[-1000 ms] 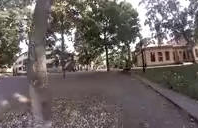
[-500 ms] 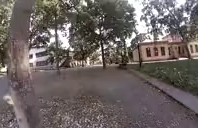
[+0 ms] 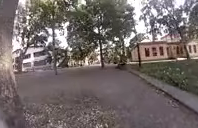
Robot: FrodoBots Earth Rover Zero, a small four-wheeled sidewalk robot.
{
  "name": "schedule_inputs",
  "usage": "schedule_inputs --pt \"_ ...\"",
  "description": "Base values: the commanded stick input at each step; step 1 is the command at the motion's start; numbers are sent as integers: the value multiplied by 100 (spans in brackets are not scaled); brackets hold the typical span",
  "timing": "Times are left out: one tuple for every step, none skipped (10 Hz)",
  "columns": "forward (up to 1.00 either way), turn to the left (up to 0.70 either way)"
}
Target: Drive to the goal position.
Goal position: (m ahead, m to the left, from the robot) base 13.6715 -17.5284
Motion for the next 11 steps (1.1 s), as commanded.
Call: schedule_inputs --pt "44 2" --pt "44 2" --pt "44 2" --pt "44 2" --pt "44 2" --pt "44 2" --pt "44 2" --pt "44 2" --pt "44 2" --pt "44 2" --pt "44 2"
